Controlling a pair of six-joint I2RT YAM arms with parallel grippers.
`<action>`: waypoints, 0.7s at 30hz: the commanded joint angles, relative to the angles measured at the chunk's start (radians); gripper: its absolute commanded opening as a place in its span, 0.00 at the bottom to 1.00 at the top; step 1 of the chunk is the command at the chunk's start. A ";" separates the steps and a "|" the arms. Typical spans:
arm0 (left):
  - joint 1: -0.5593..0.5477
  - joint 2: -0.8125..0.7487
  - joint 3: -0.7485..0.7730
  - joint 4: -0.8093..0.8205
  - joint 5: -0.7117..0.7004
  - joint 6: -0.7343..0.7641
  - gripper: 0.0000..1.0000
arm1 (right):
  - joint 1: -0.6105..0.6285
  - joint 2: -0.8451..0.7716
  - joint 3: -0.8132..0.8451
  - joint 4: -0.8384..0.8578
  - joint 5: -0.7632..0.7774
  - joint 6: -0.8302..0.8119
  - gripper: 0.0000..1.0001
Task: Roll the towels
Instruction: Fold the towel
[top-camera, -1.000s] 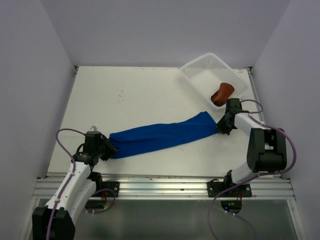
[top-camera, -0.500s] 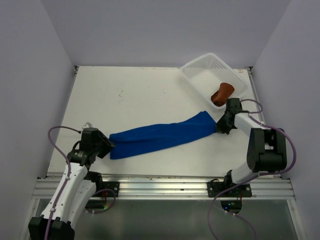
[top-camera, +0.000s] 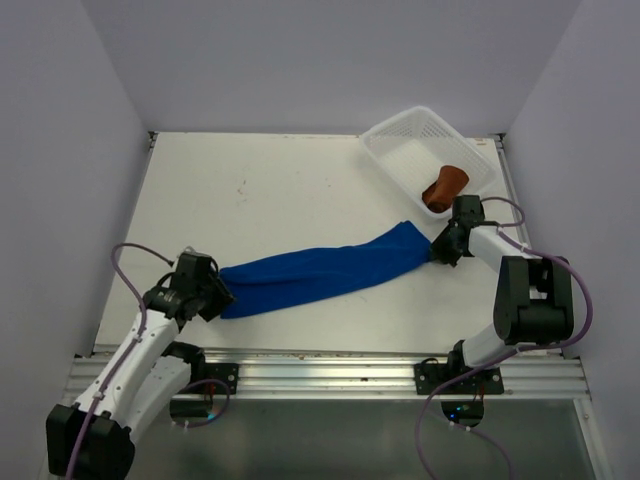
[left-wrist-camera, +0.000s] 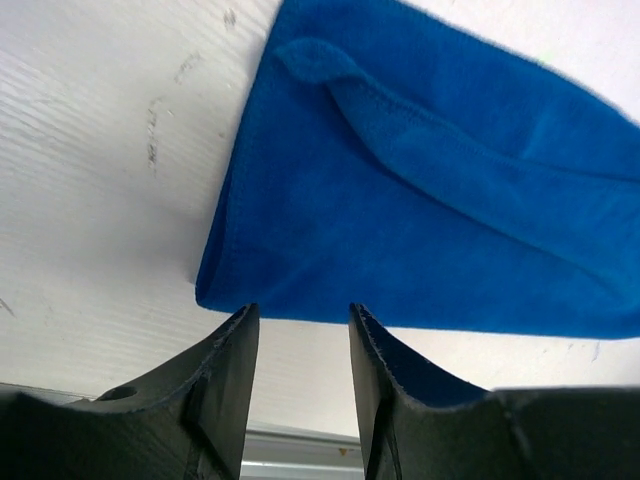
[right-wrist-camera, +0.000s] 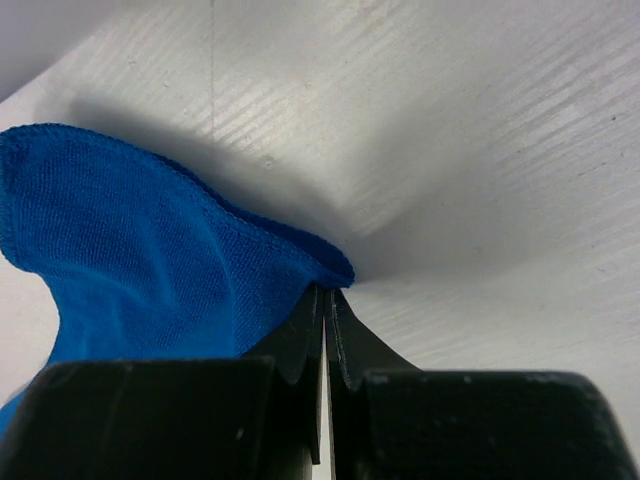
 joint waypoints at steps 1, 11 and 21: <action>-0.081 0.062 0.026 -0.016 -0.020 -0.058 0.45 | -0.003 -0.005 -0.001 0.049 -0.037 0.019 0.00; -0.180 0.189 0.038 0.004 -0.063 -0.116 0.47 | -0.018 -0.006 -0.038 0.085 -0.073 0.021 0.00; -0.180 0.321 0.052 0.051 -0.180 -0.124 0.44 | -0.044 -0.028 -0.074 0.107 -0.096 0.010 0.00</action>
